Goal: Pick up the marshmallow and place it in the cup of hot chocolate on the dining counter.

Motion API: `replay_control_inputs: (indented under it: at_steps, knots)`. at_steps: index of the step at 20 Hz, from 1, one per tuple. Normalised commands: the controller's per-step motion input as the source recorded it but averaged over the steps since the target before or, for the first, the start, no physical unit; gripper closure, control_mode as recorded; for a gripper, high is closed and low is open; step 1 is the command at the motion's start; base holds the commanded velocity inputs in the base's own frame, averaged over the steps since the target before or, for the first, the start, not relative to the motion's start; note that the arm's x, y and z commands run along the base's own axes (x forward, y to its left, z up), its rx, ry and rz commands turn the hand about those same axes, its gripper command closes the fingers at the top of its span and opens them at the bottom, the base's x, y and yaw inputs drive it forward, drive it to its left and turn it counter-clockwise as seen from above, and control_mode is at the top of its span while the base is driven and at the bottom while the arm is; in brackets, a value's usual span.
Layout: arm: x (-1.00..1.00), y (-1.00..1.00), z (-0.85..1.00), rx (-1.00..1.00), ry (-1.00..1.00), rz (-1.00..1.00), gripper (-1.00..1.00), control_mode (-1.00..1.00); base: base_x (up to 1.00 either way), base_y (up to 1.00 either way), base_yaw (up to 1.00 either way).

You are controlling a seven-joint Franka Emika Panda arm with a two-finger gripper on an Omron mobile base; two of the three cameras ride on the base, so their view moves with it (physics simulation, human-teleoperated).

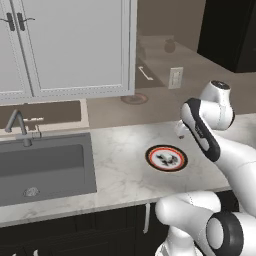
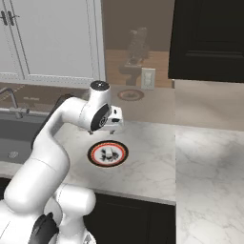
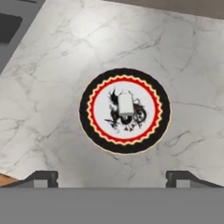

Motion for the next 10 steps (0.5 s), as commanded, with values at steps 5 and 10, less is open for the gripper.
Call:
replay_control_inputs:
  at_steps: [5, 10]
  knots:
    - [0.44, 0.0, -0.48, 0.0, 0.04, 0.06, -1.0, -1.0, 0.0, 0.0, 0.0]
    - [0.57, 0.11, -0.57, -0.07, 0.13, 0.01, -1.0, -1.0, 0.0, 0.0, 0.0]
